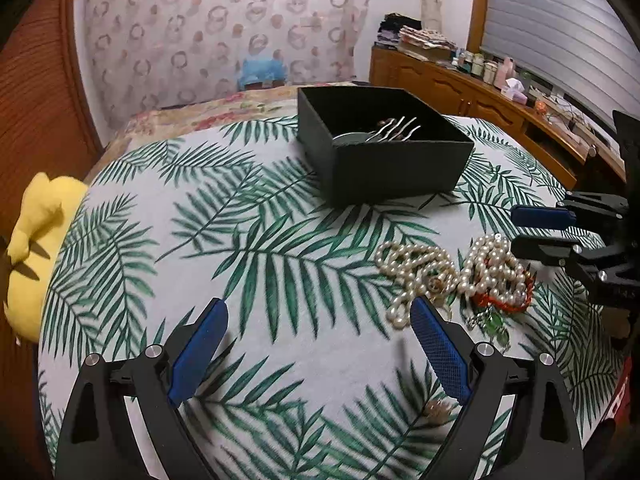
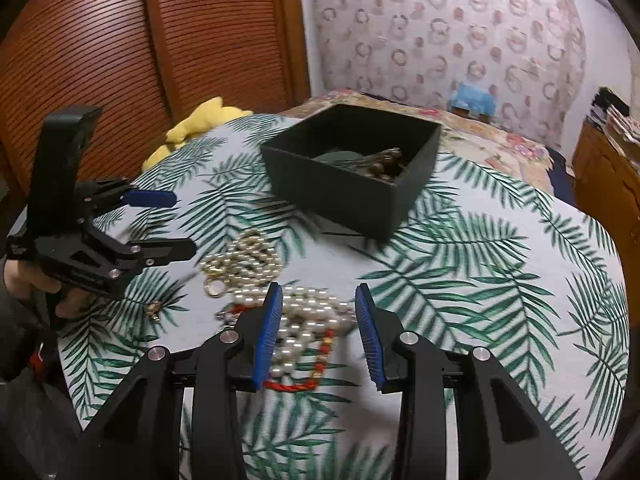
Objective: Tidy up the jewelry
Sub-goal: 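Lower the right gripper onto the pearl necklace and close on it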
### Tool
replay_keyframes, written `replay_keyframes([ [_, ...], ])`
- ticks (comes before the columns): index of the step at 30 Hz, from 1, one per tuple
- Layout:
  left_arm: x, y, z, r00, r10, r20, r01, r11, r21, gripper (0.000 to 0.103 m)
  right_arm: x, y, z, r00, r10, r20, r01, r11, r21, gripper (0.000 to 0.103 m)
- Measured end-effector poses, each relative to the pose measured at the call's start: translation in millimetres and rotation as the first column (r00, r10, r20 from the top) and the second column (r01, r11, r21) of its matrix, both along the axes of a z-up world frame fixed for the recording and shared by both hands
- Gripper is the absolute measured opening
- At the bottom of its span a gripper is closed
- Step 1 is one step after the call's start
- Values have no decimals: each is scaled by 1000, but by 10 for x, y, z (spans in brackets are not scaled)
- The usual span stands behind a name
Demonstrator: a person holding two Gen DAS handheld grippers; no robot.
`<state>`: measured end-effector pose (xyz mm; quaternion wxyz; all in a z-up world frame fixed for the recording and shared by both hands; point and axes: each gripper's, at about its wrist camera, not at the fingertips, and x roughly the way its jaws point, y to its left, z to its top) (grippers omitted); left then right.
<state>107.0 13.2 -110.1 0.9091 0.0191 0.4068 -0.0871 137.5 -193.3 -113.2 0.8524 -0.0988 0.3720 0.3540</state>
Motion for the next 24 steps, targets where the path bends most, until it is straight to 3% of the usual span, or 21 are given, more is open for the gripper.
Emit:
replay_keyframes([
  [4,-38,45,-27,1000,11,-4,-11,1000,-2,89,-71,186,7,998,56,0,-56,998,-15,47],
  [7,-32,63,-71,1000,18,-17,-18,1000,6,94,-120,329,-8,996,88,8,-88,995,-40,48],
  [14,-10,80,-134,999,24,-44,-23,1000,7,95,-98,534,-99,992,129,7,-127,985,-120,48],
  [20,11,8,-153,998,26,-49,-23,998,65,95,-106,625,-137,987,151,46,-137,964,-226,48],
  [23,8,14,-152,998,26,-49,-23,998,64,95,-103,642,-142,986,158,57,-139,960,-245,33],
  [24,9,13,-152,998,26,-49,-23,998,64,95,-98,631,-129,986,159,54,-142,960,-242,20],
])
